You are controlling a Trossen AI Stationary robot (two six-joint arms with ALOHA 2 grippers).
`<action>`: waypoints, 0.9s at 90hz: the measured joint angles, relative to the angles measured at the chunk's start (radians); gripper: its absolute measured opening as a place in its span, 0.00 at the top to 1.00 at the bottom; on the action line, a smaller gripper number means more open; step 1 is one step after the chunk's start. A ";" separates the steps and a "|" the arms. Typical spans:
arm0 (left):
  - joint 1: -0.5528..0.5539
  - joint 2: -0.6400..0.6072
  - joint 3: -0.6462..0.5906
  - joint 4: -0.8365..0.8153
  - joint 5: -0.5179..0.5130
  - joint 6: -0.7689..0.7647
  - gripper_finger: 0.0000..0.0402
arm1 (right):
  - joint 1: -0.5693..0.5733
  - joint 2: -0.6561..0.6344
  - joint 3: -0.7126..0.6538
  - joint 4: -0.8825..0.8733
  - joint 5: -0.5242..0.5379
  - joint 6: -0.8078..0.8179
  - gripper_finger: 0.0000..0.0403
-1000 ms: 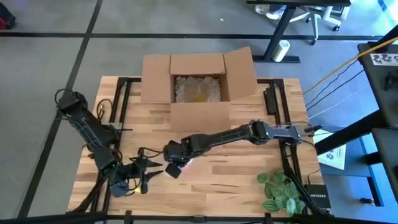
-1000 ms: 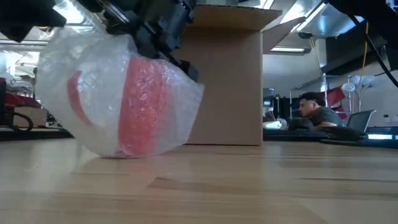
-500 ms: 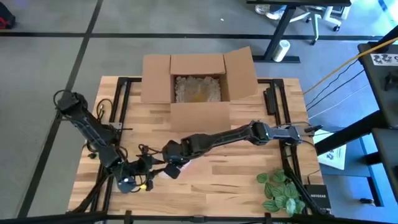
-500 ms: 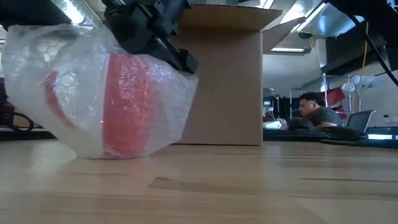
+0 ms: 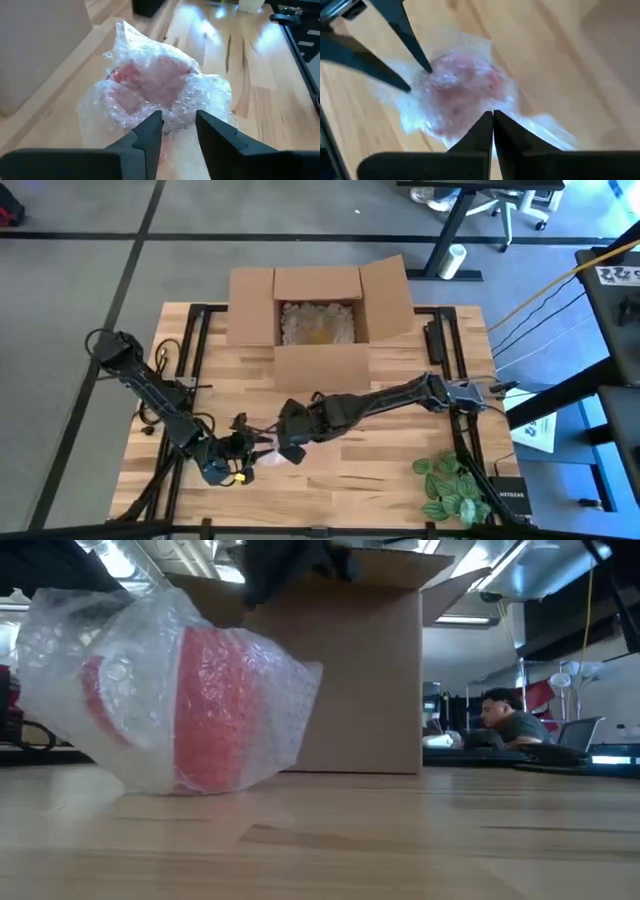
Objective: Wrap mug
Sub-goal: Put the wrapped red mug into the box
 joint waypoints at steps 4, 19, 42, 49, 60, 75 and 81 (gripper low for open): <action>0.007 0.000 0.000 0.007 0.011 0.007 0.74 | 0.007 -0.004 -0.001 -0.041 0.016 0.009 1.00; 0.014 0.000 0.000 0.011 0.027 0.029 0.74 | 0.044 -0.006 -0.006 -0.151 0.065 0.065 1.00; 0.008 0.000 0.000 0.007 0.034 0.029 0.74 | 0.133 -0.008 -0.093 0.065 0.013 0.013 1.00; 0.005 0.000 0.000 0.007 0.036 0.029 0.74 | 0.172 -0.007 -0.125 0.146 0.000 -0.059 1.00; -0.004 0.000 0.000 0.007 0.037 0.029 0.74 | 0.229 -0.015 -0.200 0.233 0.001 -0.093 1.00; -0.005 0.000 0.000 0.009 0.038 0.024 0.74 | 0.290 -0.073 -0.407 0.423 0.019 -0.039 1.00; -0.005 0.000 0.000 0.011 0.038 0.021 0.74 | 0.313 -0.115 -0.533 0.574 0.025 -0.002 1.00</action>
